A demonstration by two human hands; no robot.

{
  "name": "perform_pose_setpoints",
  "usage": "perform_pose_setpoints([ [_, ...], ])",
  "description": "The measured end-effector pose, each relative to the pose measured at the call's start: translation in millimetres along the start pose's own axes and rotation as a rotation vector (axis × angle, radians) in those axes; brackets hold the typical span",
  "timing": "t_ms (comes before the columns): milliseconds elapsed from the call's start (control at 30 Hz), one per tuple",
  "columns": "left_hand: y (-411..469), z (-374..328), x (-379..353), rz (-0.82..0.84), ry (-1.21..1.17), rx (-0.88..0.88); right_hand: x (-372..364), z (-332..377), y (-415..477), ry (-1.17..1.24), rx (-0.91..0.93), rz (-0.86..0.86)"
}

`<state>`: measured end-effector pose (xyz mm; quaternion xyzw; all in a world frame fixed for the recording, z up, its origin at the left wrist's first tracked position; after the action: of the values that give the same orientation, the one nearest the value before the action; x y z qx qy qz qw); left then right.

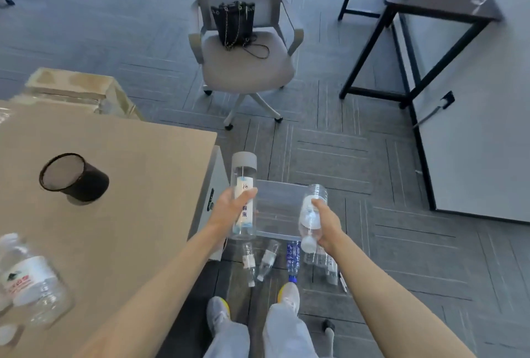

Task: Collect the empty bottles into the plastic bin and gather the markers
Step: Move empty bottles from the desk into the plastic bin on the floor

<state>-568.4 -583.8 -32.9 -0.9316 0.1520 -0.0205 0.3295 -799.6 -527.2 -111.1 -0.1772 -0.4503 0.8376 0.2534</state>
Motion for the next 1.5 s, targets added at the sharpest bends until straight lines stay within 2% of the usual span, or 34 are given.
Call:
perform_pose_setpoints([
  [167,38.8,-4.1,1.9,-0.071,-0.067,0.066,-4.9,22.7,50.5,-0.108,-0.048,-0.044],
  [400,77.6,0.0,6.0,-0.13,0.045,0.108,2.2,46.2,87.0,-0.223,-0.132,-0.112],
  [600,86.5,5.8,-5.9,-0.099,0.1,0.156,28.3,54.2,88.0,-0.494,0.006,-0.183],
  [867,103.7,12.2,-31.9,-0.066,0.143,0.181,27.7,54.1,62.1,-0.575,0.092,-0.114],
  [933,110.7,18.7,-39.7,-0.061,0.142,0.209,24.9,51.9,58.4,-0.661,0.109,-0.107],
  [1200,144.4,47.8,-76.4,0.059,0.44,0.25,33.7,44.8,69.2,-0.844,0.184,-0.033],
  [1333,170.2,60.5,-98.5,0.071,0.582,0.212,49.6,47.8,91.5,-0.944,0.214,-0.038],
  [1500,218.8,102.9,-118.2,0.06,0.66,0.256,72.5,46.8,137.2,-0.993,0.211,-0.026],
])
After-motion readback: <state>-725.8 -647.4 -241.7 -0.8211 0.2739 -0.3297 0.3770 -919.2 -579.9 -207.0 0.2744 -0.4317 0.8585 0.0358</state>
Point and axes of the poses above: each hand's wrist, its own y-axis towards the middle knuckle, its own x-axis out of the back of the hand, z = x × y, the point moved 3 cm from there along y, towards the middle knuckle, and after that the axes turned 4 degrees about z, right-handed, at the moved point
